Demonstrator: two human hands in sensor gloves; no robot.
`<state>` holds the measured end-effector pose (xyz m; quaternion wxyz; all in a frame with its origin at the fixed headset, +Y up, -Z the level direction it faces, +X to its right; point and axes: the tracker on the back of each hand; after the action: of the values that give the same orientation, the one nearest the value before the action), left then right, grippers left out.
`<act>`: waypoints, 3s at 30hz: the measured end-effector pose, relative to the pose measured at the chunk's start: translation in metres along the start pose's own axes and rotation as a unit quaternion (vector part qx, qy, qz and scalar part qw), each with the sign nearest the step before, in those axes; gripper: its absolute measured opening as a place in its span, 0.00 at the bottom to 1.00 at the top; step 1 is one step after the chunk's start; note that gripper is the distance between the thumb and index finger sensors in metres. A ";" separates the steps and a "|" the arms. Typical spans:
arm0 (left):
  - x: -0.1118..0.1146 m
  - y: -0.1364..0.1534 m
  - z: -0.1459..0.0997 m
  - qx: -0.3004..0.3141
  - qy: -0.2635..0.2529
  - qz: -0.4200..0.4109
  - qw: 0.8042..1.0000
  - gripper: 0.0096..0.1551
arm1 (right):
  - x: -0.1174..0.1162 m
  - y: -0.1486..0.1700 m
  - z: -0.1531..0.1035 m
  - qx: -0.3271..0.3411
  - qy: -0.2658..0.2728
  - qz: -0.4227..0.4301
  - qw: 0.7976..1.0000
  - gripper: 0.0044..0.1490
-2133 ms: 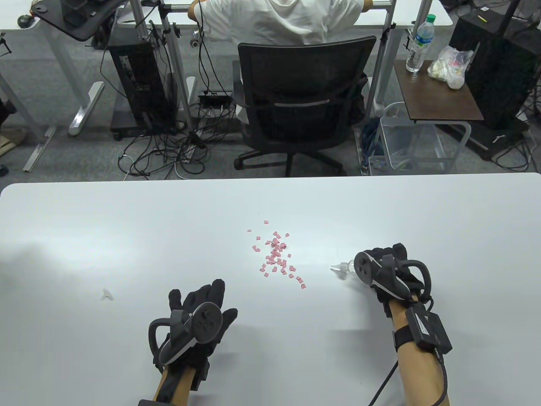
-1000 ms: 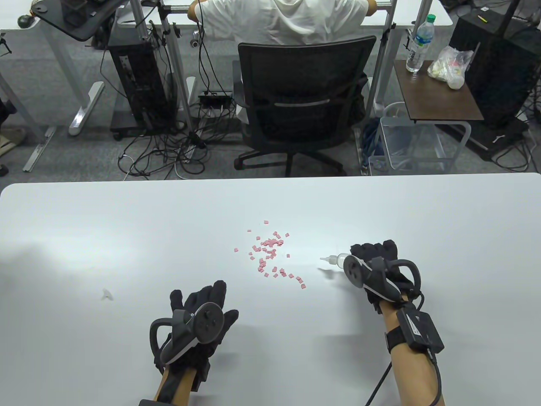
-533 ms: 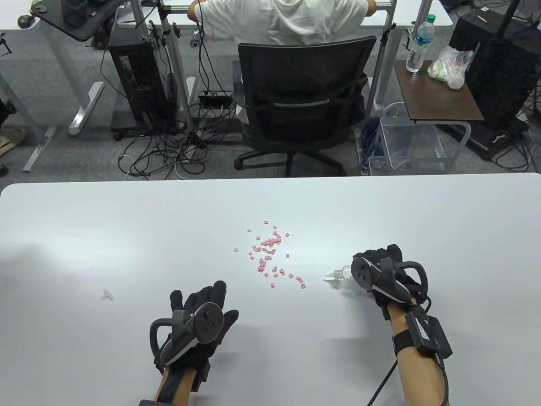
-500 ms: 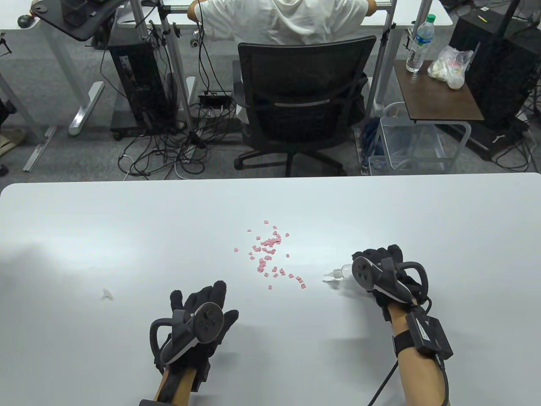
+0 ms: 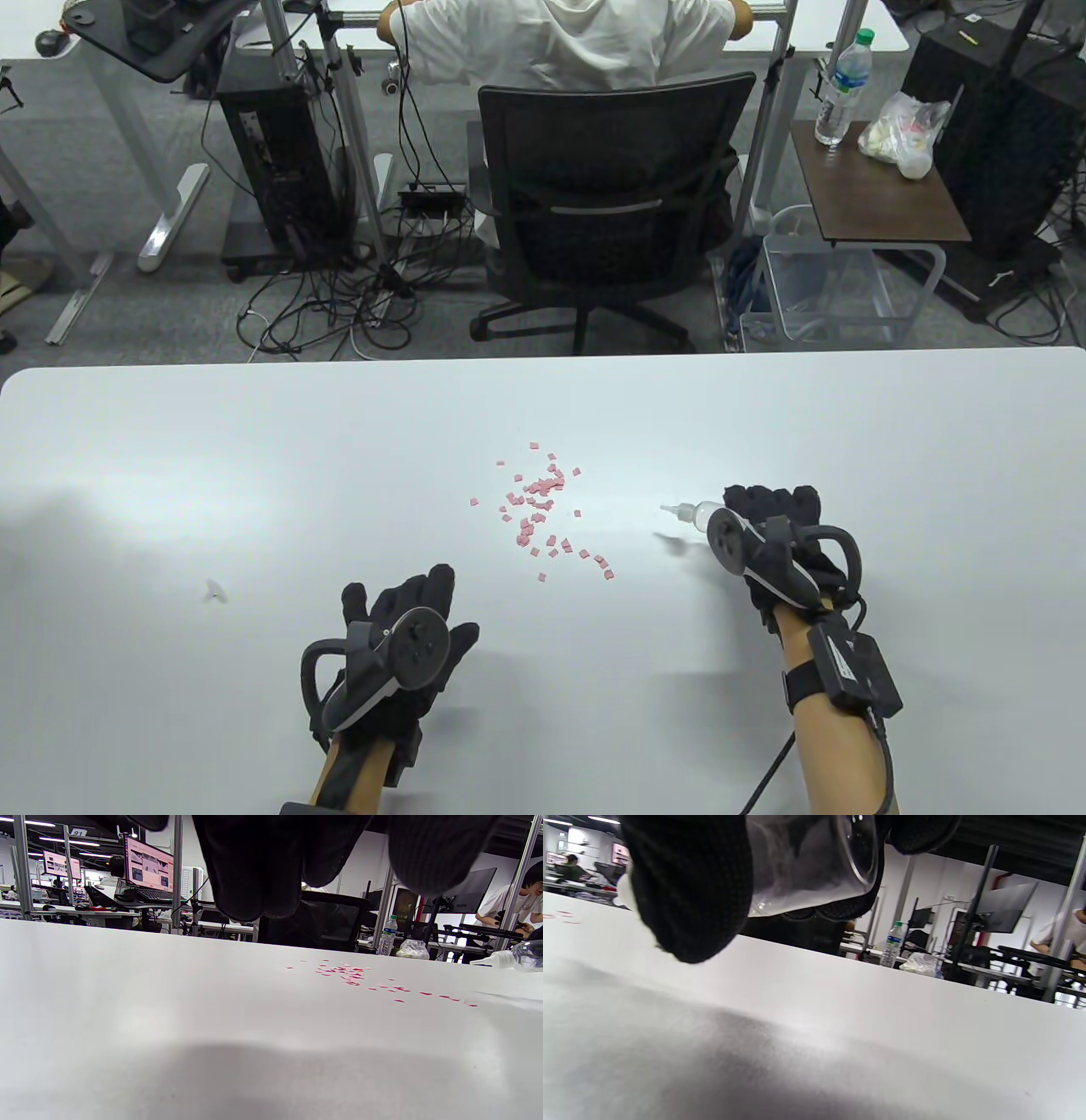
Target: Squeeze empty conical bottle to blow paper scraps with air puff
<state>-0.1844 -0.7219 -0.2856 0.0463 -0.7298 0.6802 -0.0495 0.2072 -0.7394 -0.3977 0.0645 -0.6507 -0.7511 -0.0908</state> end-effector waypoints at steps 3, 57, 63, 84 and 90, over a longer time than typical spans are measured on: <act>0.000 0.001 0.000 -0.001 -0.002 -0.003 1.000 0.47 | 0.000 -0.002 0.001 0.010 -0.007 -0.015 1.000 0.40; 0.001 0.000 0.001 0.001 0.005 -0.001 1.000 0.47 | -0.001 -0.034 0.004 0.064 -0.008 -0.037 0.997 0.40; 0.001 0.000 0.001 0.000 0.007 0.002 1.000 0.47 | 0.007 -0.019 -0.011 0.062 -0.008 0.006 0.998 0.46; 0.004 0.024 0.002 -0.061 0.015 -0.031 0.998 0.45 | 0.040 0.021 -0.089 -0.018 0.038 0.192 0.981 0.45; -0.008 0.054 0.020 -0.112 0.003 -0.007 0.994 0.45 | 0.042 0.017 -0.089 0.000 0.040 0.197 0.980 0.45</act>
<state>-0.2360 -0.7179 -0.3127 -0.0381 -0.7352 0.6763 0.0244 0.2156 -0.7166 -0.3009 0.1109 -0.7817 -0.6050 -0.1027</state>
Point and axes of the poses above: the tracker on the back of each hand, its own y axis roughly to the little-finger side, its own z axis roughly from the wrist to the fingertips, x = y × z, and after that the axes turned 2 degrees about z, right-handed
